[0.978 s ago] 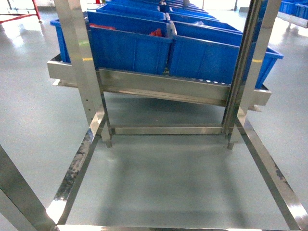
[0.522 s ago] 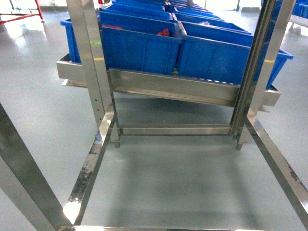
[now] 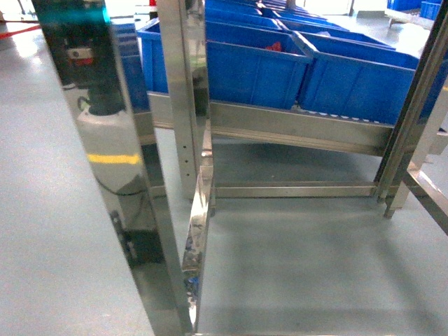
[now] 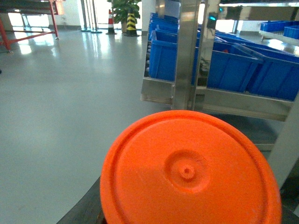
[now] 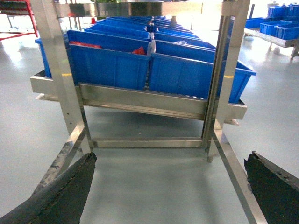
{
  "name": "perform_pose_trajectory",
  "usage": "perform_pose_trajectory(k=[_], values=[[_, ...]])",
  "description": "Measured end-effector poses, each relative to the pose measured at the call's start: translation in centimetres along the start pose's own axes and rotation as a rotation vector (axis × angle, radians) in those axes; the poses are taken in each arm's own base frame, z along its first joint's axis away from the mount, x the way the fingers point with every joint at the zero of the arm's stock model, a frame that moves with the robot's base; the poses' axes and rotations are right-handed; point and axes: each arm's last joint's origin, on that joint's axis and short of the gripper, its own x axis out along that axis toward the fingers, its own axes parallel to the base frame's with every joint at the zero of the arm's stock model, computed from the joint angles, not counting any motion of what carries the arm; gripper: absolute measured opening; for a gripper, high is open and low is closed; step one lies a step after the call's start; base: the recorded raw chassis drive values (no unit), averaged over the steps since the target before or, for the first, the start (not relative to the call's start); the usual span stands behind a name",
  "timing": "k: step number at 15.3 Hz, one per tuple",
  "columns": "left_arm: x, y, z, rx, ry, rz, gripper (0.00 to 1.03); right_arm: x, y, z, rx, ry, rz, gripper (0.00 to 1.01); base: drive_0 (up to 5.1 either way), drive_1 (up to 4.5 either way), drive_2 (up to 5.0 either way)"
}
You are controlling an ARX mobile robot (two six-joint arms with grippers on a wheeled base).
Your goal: Pick capacitor and pack into box
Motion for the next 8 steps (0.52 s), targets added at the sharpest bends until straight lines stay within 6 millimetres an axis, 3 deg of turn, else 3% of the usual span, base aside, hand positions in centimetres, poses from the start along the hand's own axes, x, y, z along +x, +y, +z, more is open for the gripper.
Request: perform_pose_trajectory(k=[8], values=[[0.00,0.00,0.01,0.000,-0.002,0.000,0.44,0.00,0.00,0.01,0.000,-0.002,0.000,0.98,-4.9,2.49,2.5]])
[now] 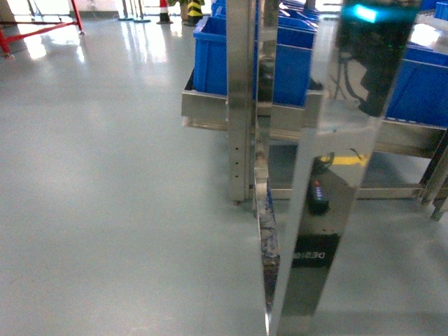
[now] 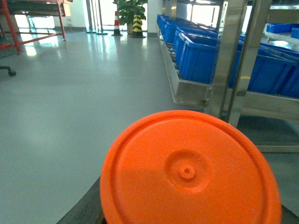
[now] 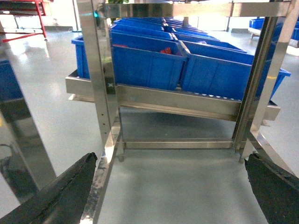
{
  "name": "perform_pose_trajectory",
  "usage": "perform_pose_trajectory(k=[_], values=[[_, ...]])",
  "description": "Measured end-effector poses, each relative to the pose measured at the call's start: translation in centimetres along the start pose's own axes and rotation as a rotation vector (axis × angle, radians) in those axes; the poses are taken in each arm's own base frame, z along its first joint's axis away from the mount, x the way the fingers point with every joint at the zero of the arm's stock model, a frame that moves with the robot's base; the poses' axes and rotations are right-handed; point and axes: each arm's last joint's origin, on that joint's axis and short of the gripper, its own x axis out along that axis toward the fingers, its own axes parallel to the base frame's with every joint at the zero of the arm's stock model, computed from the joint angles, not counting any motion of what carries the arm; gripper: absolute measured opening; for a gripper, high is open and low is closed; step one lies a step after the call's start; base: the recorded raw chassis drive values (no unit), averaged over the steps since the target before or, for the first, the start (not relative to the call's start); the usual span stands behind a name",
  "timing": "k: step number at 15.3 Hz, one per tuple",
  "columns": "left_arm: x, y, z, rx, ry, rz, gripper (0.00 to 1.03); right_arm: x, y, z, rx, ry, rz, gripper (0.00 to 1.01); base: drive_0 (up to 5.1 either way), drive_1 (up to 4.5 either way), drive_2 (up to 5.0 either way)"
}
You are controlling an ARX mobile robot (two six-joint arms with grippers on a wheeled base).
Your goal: Pick capacitor and pack into box
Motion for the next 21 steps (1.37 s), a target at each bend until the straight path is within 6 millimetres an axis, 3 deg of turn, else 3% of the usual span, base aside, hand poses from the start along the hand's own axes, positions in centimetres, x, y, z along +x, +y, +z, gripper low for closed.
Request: perform_pose_trajectory(k=[21], values=[[0.00,0.00,-0.04,0.000,0.004,0.000,0.44,0.00,0.00,-0.01,0.000,0.002,0.000,0.98,-4.9,2.51,2.5]])
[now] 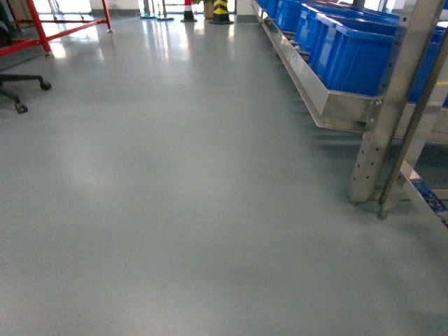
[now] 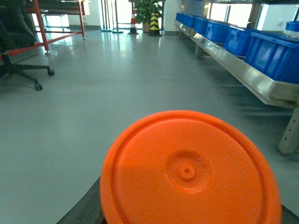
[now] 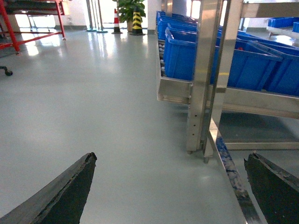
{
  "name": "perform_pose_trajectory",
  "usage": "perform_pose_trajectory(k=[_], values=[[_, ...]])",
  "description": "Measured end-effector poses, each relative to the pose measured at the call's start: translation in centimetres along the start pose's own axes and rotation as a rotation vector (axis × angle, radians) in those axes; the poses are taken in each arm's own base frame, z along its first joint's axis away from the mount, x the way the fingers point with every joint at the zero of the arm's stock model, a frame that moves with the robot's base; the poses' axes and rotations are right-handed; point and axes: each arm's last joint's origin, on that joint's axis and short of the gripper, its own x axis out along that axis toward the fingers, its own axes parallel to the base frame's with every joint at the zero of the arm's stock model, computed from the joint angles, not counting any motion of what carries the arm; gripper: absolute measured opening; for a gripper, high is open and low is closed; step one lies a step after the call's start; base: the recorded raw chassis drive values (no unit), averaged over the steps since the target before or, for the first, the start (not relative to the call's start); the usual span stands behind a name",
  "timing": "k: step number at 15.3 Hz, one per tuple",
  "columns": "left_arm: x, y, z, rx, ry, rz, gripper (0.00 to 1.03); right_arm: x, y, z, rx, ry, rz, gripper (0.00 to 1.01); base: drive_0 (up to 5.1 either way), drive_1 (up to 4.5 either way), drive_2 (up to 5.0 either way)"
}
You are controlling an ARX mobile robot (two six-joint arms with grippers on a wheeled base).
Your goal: Pick capacitor and pack into box
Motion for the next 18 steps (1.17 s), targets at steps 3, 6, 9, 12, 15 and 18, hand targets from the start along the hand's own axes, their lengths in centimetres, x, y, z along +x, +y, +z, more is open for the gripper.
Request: perform_pose_trajectory(k=[3,6,9,12,15,18], values=[[0.00,0.00,0.00,0.000,0.000,0.000,0.44,0.00,0.00,0.04,0.000,-0.005,0.000,0.98,-4.9,2.52,2.5],[0.00,0.00,0.00,0.000,0.000,0.000,0.44,0.00,0.00,0.06,0.000,-0.006,0.001,0.98,-4.9,2.52,2.5],[0.00,0.00,0.00,0.000,0.000,0.002,0.44,0.00,0.00,0.03,0.000,-0.003,0.000,0.98,-5.1,2.39,2.4],[0.00,0.00,0.00,0.000,0.000,0.002,0.44,0.00,0.00,0.03,0.000,-0.003,0.000,0.98,-5.1,2.39,2.4],[0.00,0.00,0.00,0.000,0.000,0.001,0.44,0.00,0.00,0.01,0.000,-0.001,0.000,0.98,-5.1,2.39,2.4],[0.00,0.00,-0.01,0.000,0.002,0.001,0.44,0.00,0.00,0.01,0.000,-0.002,0.000,0.98,-5.1,2.39,2.4]])
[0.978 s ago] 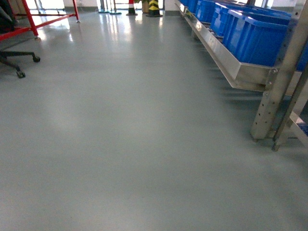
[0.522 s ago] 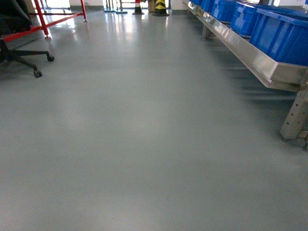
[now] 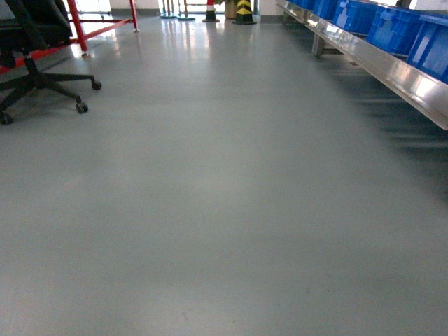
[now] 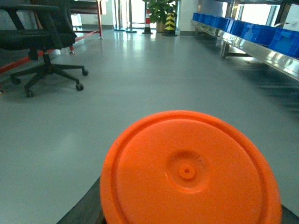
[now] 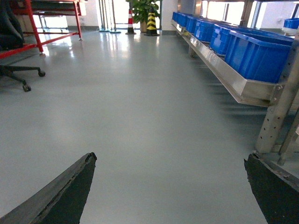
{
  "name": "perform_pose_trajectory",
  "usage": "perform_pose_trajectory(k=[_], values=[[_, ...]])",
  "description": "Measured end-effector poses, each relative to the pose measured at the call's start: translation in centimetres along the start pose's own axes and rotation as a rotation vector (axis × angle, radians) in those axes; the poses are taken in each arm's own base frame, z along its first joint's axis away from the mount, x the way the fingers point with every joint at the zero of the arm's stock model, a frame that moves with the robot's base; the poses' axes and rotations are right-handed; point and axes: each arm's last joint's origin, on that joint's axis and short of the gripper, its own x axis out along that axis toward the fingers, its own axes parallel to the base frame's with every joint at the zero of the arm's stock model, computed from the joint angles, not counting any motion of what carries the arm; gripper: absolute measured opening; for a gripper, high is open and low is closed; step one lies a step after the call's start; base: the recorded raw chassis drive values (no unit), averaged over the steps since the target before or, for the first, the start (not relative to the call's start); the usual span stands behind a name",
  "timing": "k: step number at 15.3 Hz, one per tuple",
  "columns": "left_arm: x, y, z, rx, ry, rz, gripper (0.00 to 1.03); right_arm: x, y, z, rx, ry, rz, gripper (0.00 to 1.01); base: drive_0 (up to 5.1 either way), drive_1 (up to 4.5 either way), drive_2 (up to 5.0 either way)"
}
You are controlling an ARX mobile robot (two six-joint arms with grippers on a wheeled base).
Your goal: Pick capacitor and pack into box
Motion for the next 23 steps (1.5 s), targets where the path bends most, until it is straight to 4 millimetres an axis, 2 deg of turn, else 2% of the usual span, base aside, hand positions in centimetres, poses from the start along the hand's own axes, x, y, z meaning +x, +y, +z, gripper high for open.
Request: perform_pose_trajectory(k=[23], values=[[0.00,0.00,0.01,0.000,-0.001,0.000,0.44,0.00,0.00,-0.04,0.000,0.004,0.000,0.98,-5.1,2.39,2.4]])
